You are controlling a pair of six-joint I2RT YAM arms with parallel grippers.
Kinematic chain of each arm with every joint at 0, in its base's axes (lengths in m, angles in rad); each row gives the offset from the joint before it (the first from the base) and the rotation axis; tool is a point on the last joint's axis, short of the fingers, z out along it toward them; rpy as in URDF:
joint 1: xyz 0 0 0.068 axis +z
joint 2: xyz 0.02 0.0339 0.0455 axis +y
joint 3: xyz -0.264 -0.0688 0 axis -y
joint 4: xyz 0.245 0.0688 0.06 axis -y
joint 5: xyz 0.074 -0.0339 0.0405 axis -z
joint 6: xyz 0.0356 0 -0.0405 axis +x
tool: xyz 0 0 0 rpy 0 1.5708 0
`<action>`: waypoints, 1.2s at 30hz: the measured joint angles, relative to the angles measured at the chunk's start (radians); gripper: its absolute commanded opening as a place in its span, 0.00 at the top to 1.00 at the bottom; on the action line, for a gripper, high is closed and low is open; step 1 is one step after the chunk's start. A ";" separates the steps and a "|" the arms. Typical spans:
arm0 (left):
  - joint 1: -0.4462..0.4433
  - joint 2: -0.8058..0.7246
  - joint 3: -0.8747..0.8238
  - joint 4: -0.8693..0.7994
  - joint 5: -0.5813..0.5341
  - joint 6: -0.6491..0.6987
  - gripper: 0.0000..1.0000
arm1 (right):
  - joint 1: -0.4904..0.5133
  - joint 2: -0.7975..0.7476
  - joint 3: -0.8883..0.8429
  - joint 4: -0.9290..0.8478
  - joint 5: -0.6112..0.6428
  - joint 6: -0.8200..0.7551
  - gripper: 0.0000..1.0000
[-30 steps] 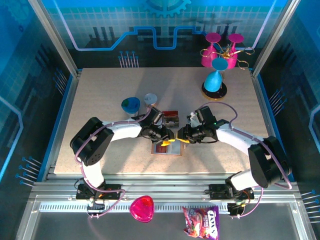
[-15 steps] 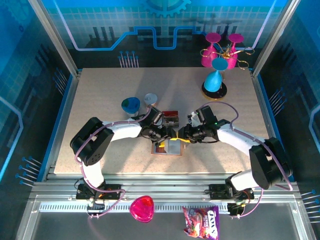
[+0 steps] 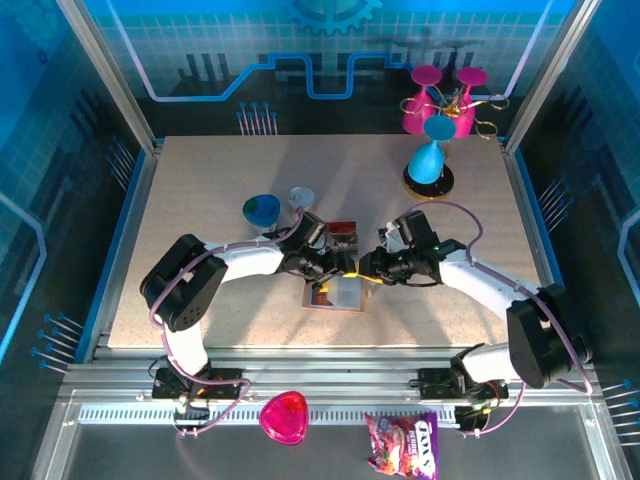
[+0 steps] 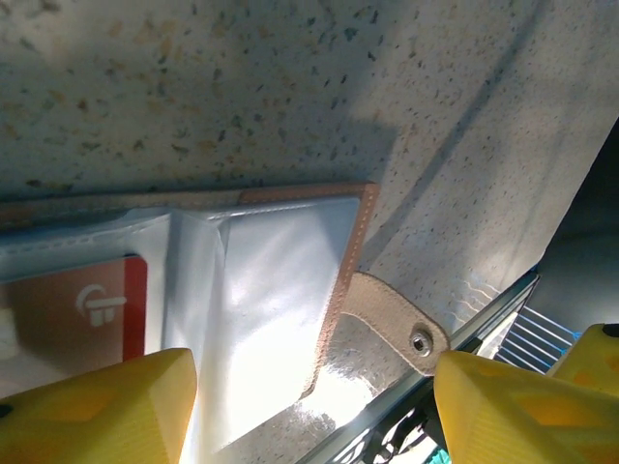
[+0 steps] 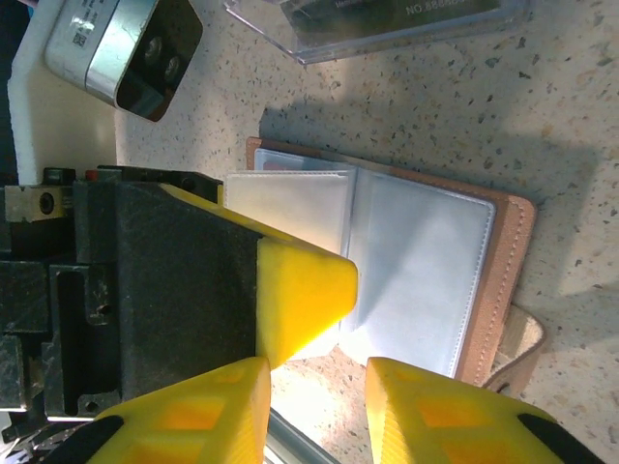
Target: Take the credit cards out of the card holder
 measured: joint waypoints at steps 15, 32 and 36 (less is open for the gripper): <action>-0.004 0.000 0.038 0.029 0.010 -0.021 0.33 | -0.007 -0.027 0.002 -0.039 0.003 -0.014 0.68; -0.010 0.055 0.038 0.078 0.026 -0.044 0.34 | -0.008 -0.027 0.002 -0.042 -0.004 -0.014 0.68; -0.010 0.057 0.038 0.077 0.026 -0.044 0.34 | -0.008 -0.027 0.002 -0.042 -0.005 -0.014 0.68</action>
